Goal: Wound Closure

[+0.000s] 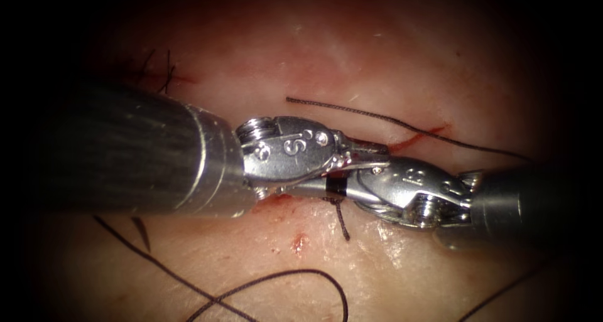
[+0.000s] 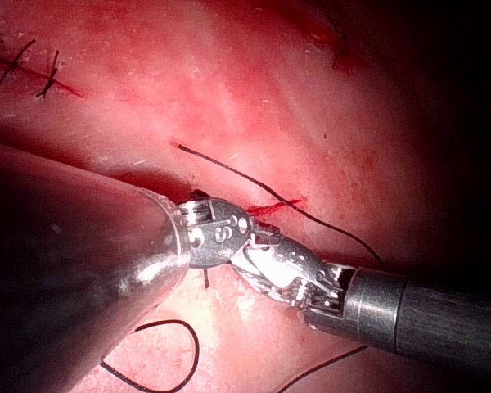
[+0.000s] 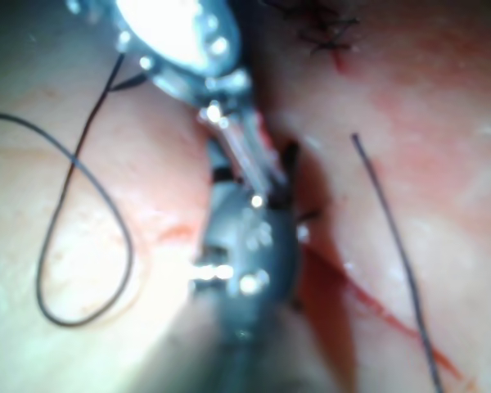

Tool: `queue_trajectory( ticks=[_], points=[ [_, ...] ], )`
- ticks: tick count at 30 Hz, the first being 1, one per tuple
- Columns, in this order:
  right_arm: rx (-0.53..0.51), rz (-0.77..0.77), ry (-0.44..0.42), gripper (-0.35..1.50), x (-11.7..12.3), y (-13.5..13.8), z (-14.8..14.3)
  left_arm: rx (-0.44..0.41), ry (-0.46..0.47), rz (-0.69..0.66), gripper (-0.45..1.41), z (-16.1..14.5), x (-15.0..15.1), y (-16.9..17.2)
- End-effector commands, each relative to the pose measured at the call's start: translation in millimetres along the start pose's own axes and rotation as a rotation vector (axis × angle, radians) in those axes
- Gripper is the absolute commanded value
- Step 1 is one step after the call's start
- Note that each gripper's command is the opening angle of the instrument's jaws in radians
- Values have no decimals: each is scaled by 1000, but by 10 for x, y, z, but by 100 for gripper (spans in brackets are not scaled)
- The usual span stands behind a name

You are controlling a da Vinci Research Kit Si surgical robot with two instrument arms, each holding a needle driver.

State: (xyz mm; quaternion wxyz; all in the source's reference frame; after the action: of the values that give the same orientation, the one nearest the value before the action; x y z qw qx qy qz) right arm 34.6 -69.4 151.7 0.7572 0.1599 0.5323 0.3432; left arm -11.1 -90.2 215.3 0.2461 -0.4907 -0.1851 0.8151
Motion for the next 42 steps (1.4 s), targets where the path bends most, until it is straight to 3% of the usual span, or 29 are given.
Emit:
queue_trajectory(
  ticks=[1, 2, 3, 12, 14, 16, 17, 24, 26, 31, 35, 42],
  points=[
    [19, -3, -3, 41, -6, -6, 5, -3, 0, -3, -45, 8, -6, 5],
    [30, -6, 0, -12, -6, -6, 4, -3, 0, -3, -45, 8, -6, 5],
    [48, -12, -2, -35, -7, -6, 4, -3, 0, -3, -45, 8, -6, 5],
    [54, -31, 7, -35, -6, -4, 4, -4, -2, -8, -45, -9, -2, -2],
    [44, -20, 20, 74, -6, -4, 3, 6, 1, -11, -45, -20, -1, -7],
    [16, 0, 32, 131, -4, -4, -2, 22, 7, -17, -45, -37, 0, -14],
    [16, 1, 32, 140, -3, -5, -5, 29, 10, -14, -45, -45, 0, -17],
    [31, 13, 32, 148, 7, -13, -53, 73, 12, -18, -45, -101, -9, -42],
    [28, 21, 35, 148, 14, -16, -90, 95, 9, -24, -45, -126, -23, -53],
    [11, 35, 40, 148, 25, -9, -126, 115, 10, -30, -45, -145, -36, -66],
    [-10, 45, 46, 148, 29, -5, -140, 132, 18, -33, -45, -153, -45, -80],
    [-14, 43, 47, 148, 26, -6, -137, 152, 35, -77, -45, -147, -80, -111]
  ],
)
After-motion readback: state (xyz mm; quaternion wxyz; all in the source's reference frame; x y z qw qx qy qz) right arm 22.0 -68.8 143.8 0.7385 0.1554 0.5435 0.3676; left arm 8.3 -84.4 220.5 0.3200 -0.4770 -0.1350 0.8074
